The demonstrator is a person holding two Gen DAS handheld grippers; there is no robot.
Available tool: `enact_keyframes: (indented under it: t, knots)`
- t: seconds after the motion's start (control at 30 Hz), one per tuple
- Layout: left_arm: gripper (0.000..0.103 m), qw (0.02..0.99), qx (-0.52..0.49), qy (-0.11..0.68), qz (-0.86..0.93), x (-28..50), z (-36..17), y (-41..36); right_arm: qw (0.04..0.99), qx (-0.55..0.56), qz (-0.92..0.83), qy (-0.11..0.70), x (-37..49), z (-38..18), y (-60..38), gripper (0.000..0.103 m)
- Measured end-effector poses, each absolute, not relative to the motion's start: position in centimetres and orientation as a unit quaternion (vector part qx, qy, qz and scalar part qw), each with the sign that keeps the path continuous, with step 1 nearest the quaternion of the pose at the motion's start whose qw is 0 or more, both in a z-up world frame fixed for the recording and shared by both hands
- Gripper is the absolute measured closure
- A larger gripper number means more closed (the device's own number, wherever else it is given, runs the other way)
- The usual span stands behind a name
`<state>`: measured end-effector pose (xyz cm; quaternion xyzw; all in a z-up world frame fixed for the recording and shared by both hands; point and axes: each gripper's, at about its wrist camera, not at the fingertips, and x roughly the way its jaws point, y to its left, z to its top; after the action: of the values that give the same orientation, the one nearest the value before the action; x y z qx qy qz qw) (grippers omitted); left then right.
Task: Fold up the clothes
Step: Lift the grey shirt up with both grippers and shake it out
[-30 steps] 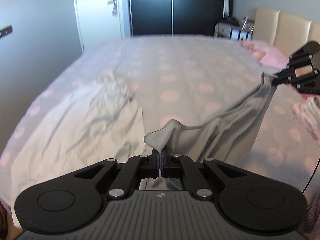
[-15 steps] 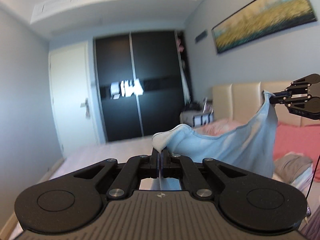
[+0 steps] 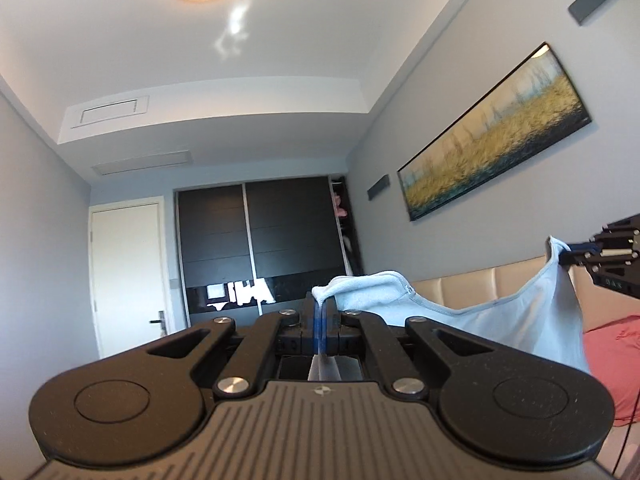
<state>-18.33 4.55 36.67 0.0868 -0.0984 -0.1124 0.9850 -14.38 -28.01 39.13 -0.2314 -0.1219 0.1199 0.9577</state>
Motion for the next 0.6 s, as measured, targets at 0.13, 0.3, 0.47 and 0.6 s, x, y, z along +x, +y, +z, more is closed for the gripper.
enact_keyframes:
  t: [0.13, 0.3, 0.47, 0.6]
  knots:
    - [0.103, 0.983, 0.096, -0.082, -0.134, -18.4, 35.8, 3.7, 0.962, -0.208, 0.091, -0.155, -16.3, 39.3, -28.6, 0.097]
    - [0.103, 0.991, 0.059, -0.098, -0.072, -18.8, 35.6, 6.1, 0.959, -0.209, 0.16, -0.109, -15.9, 38.0, -27.1, 0.097]
    - [0.103, 0.989, 0.072, -0.057, -0.114, -18.2, 34.3, 5.2, 0.96, -0.211, 0.161, -0.089, -15.6, 36.4, -26.3, 0.097]
    - [0.103, 0.984, 0.104, -0.035, -0.141, -18.1, 32.2, 3.3, 0.979, -0.153, 0.088, -0.106, -14.9, 37.5, -29.3, 0.097]
